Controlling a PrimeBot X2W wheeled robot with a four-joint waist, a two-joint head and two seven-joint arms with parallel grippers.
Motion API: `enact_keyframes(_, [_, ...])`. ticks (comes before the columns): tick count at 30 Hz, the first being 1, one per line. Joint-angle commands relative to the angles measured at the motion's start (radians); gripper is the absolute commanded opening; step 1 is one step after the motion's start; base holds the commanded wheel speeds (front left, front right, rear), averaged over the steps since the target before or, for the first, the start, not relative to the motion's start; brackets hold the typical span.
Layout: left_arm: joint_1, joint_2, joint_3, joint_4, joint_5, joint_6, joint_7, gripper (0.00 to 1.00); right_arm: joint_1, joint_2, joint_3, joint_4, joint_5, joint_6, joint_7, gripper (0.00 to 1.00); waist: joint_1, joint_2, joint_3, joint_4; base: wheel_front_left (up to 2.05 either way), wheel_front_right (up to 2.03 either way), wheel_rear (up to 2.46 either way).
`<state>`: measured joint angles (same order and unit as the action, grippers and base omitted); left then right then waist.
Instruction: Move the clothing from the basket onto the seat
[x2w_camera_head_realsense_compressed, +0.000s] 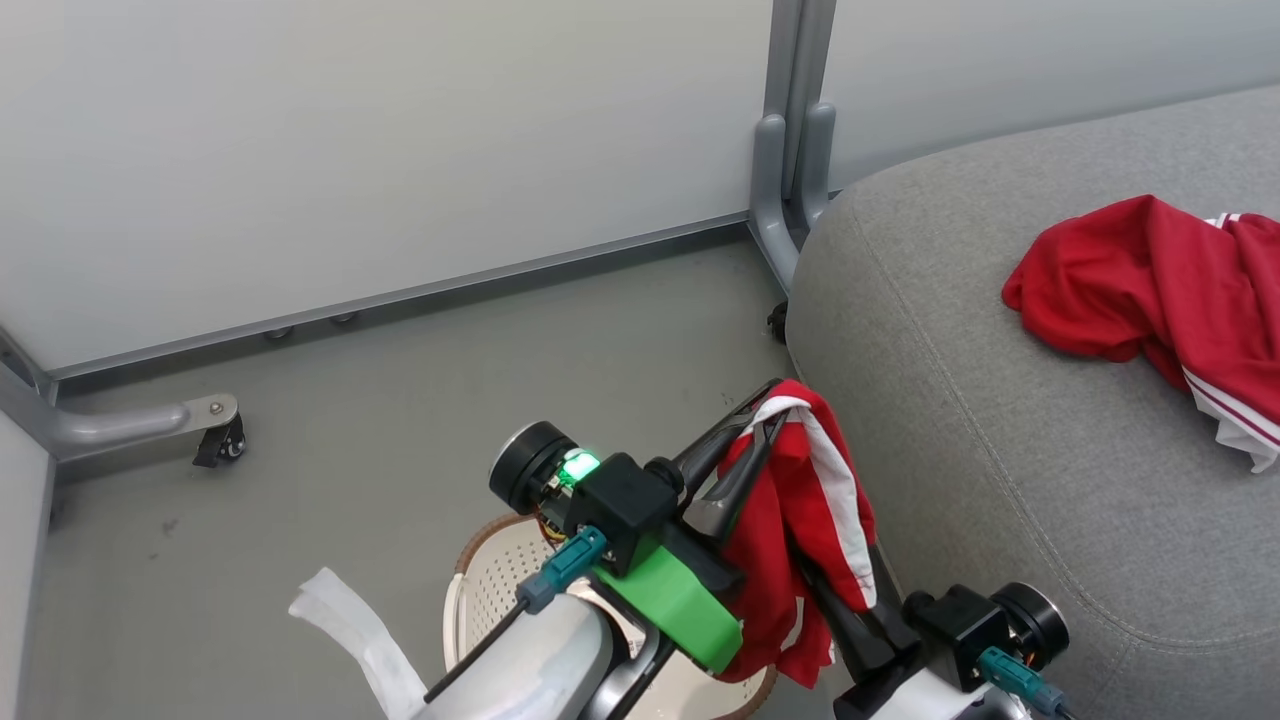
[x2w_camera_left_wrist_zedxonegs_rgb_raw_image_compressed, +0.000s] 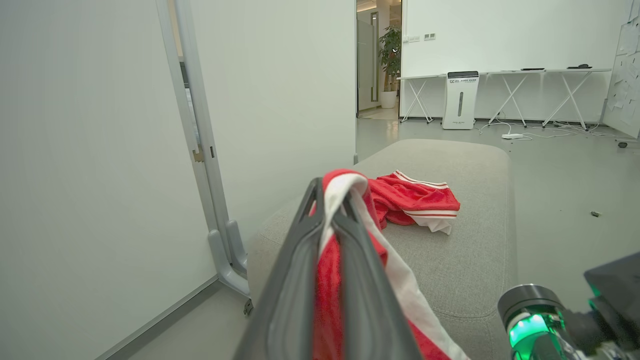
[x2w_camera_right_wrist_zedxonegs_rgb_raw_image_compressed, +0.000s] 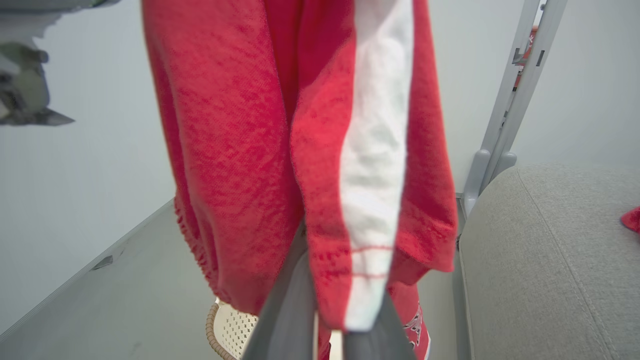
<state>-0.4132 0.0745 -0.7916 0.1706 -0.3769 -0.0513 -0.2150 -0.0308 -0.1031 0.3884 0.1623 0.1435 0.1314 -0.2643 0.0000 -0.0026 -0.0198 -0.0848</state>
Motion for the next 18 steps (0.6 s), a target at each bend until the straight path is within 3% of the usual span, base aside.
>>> enact_keyframes(1, [0.012, 0.007, 0.002, 0.000, -0.006, 0.009, 0.000, 1.00, 0.010, -0.004, -0.007, -0.005, 0.007, -0.001, 0.000, 0.00, 0.0000, 0.0026, 0.000, 0.001, 0.00, 0.00, 0.00])
enact_keyframes(18, [0.010, 0.014, 0.005, 0.012, -0.023, 0.025, -0.006, 1.00, -0.002, -0.011, -0.018, -0.024, 0.007, -0.001, 0.000, 0.00, 0.0000, 0.0026, 0.002, -0.001, 0.00, 0.00, 0.00])
